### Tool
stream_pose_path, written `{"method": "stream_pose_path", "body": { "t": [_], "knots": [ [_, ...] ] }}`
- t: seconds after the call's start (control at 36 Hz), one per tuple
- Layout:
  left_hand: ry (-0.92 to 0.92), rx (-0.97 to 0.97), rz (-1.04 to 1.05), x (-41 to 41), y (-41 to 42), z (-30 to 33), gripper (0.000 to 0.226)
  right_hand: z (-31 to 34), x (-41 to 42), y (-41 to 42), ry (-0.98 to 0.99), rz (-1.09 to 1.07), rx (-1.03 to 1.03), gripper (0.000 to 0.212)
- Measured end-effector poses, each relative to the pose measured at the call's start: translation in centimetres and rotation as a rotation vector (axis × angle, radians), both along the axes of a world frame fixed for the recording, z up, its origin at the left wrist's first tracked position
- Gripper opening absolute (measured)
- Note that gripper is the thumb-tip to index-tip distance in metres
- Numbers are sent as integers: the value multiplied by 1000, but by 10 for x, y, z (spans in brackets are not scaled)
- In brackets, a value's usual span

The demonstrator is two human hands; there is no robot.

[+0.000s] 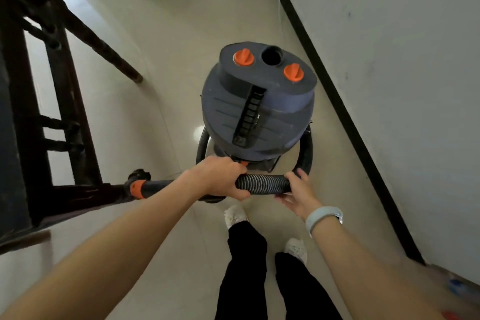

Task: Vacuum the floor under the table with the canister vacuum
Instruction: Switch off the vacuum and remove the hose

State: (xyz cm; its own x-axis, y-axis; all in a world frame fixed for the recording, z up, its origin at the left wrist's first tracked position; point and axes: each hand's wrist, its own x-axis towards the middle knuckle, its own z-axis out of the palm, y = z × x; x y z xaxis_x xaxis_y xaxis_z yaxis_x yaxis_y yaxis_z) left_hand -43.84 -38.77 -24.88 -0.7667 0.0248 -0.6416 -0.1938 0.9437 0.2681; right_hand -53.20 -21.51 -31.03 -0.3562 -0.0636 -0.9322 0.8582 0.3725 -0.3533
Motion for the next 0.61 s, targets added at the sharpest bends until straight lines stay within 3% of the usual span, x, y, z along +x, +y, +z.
{"method": "stream_pose_path", "body": {
  "t": [0.17,0.28,0.39,0.5,0.61],
  "knots": [
    [-6,38,-58,-18,-56,-37,45,-30,4,-9,356,683,274,46],
    [-57,76,-78,-20,-82,-62,46,-39,19,-8,711,1079,345,53],
    [-100,71,-141,-9,-95,-83,53,-55,32,-16,982,1326,199,65],
    [-142,-19,-144,6,-107,-111,54,-65,42,-24,1199,1589,193,65],
    [-136,-43,-66,15,-107,-135,56,-79,44,-24,1361,1653,205,68]
  ]
}}
